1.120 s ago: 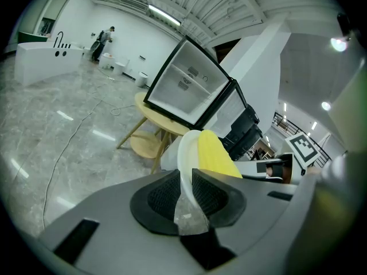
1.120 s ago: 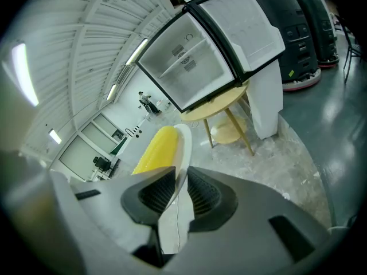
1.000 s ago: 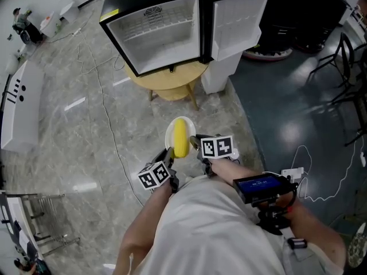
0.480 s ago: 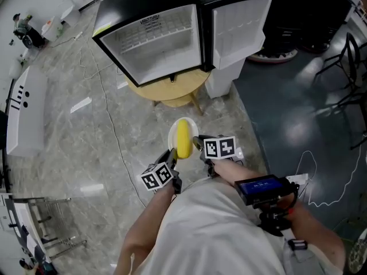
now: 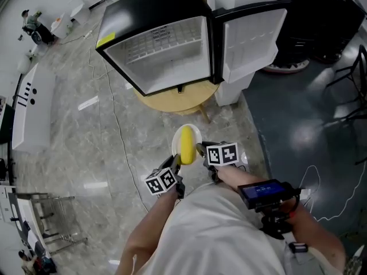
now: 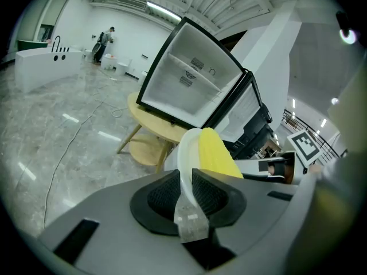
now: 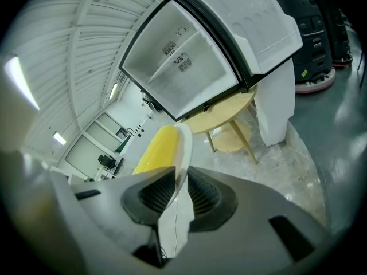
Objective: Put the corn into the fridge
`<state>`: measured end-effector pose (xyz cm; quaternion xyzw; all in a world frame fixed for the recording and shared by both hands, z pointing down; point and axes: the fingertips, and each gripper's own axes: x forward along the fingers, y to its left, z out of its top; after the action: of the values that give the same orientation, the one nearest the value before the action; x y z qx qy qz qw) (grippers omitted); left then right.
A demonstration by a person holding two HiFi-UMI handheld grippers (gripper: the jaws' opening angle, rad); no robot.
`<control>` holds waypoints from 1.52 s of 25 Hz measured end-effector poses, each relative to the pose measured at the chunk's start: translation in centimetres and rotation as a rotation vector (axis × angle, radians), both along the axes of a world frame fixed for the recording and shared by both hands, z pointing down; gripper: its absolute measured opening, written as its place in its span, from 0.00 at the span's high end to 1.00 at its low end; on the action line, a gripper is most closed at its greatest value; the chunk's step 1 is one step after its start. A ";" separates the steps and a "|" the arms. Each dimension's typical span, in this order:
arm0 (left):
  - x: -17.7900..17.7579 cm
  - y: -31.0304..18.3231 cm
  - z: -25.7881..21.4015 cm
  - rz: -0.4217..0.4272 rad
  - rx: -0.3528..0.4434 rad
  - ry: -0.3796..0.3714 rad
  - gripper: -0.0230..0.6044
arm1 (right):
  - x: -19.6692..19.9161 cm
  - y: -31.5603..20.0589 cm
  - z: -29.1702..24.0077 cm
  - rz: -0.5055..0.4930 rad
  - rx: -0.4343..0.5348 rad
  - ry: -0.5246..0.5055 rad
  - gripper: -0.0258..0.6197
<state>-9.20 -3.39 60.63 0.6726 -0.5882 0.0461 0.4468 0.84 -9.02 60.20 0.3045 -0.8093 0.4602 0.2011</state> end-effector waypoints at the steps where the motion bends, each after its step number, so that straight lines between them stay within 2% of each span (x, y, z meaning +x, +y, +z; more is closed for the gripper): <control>1: 0.0 -0.5 0.0 -0.004 -0.001 -0.002 0.86 | 0.0 -0.5 0.0 -0.005 -0.001 -0.001 0.85; 13: 0.9 -4.8 -0.6 -0.100 0.003 -0.013 0.86 | 0.2 -5.8 -0.4 -0.104 0.003 -0.021 0.85; 19: 1.7 -6.4 -0.5 -0.138 -0.002 -0.003 0.86 | 1.0 -7.7 -0.4 -0.121 -0.009 -0.039 0.85; 30: 4.5 -9.3 0.1 -0.088 -0.021 0.029 0.86 | 3.9 -10.2 0.0 -0.049 -0.018 -0.044 0.85; 38: 4.3 -12.6 0.8 -0.050 -0.018 0.053 0.86 | 4.0 -13.1 0.6 -0.011 -0.008 -0.023 0.85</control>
<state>-4.94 -15.98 61.39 0.6545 -0.5924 0.0224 0.4692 4.82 -22.11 60.77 0.2940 -0.8113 0.4661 0.1955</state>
